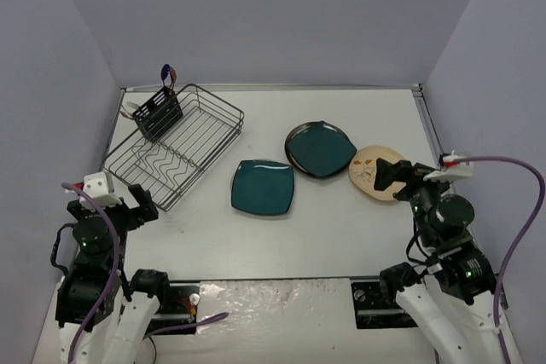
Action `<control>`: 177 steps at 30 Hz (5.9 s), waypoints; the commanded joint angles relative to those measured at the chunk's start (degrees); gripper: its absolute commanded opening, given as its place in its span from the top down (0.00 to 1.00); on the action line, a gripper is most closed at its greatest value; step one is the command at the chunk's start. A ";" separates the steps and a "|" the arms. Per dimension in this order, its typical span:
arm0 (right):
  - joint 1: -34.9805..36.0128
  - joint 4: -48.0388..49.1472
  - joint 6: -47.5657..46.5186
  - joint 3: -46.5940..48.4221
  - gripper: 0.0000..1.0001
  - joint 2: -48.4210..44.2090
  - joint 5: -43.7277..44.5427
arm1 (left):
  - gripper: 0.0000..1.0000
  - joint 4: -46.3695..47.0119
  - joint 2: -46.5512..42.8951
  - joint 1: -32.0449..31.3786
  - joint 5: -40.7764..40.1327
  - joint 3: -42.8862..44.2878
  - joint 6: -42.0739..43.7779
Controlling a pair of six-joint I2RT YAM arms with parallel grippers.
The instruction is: Load the plates into the dish rack
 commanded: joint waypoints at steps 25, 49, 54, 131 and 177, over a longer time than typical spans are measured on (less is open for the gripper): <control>-37.13 21.11 25.28 -19.84 0.01 37.20 -27.78 | 0.03 6.66 14.41 -0.05 9.39 2.75 -0.21; -46.77 48.46 34.02 -31.67 0.18 54.60 -37.47 | 0.03 6.04 13.13 -0.73 9.35 2.70 -0.08; -46.77 50.63 33.95 -32.23 0.30 57.45 -37.43 | 0.03 5.96 13.13 -0.66 9.49 2.62 -0.07; -5.43 78.49 50.28 -16.38 1.00 41.59 -48.93 | 0.15 44.64 50.61 -25.99 28.06 12.10 -28.45; -3.79 45.47 21.79 -15.02 0.00 32.46 -43.45 | 1.00 6.77 40.98 -25.36 -6.98 40.95 13.52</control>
